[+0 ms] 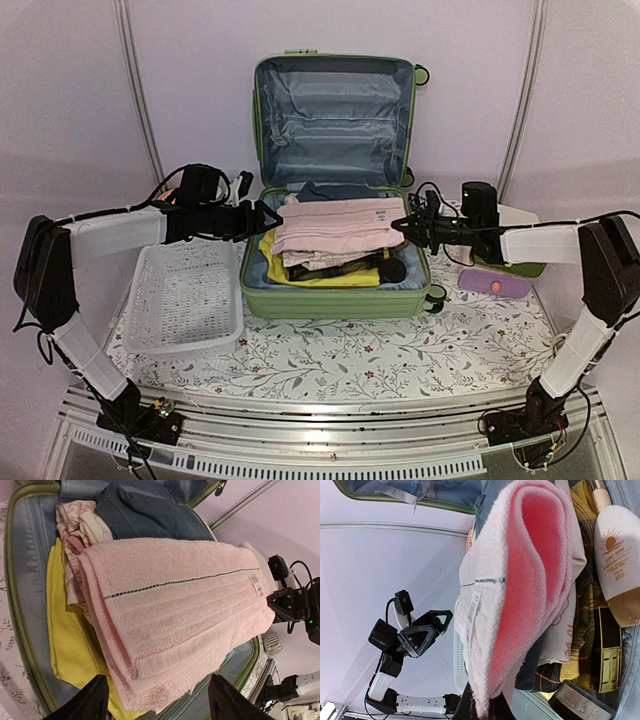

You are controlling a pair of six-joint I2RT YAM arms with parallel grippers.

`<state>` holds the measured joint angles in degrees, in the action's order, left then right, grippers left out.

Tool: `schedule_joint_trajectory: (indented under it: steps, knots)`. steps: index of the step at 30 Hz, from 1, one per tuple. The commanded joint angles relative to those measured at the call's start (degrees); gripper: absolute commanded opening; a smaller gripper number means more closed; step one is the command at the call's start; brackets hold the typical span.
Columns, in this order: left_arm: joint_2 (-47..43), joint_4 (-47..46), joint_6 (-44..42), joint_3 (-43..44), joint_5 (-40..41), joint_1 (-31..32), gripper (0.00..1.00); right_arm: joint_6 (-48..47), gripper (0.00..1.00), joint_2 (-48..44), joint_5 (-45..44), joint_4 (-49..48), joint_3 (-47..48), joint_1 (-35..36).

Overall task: Open, take out, and arrange the luggage
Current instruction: Adjust the clothes in the opened luggage.

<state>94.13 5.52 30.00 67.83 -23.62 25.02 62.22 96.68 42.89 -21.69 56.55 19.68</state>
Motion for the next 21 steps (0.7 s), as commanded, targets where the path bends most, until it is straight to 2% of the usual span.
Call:
schedule_joint_trajectory:
  steps: [1, 14, 21]
  knots:
    - [-2.59, 0.74, -0.91, -0.48, -0.04, 0.56, 0.71, -4.45, 0.03, -3.06, -3.25, 5.53, 2.18, 0.31]
    - [-4.04, 1.56, -1.26, -0.44, -0.14, 1.04, 0.71, -16.98, 0.03, -8.75, -7.64, 26.72, 10.51, -3.35]
    - [-2.81, 1.48, -1.47, 0.89, -0.7, 2.6, 0.71, -23.15, 0.06, -6.22, -7.59, 35.26, 16.66, -3.99]
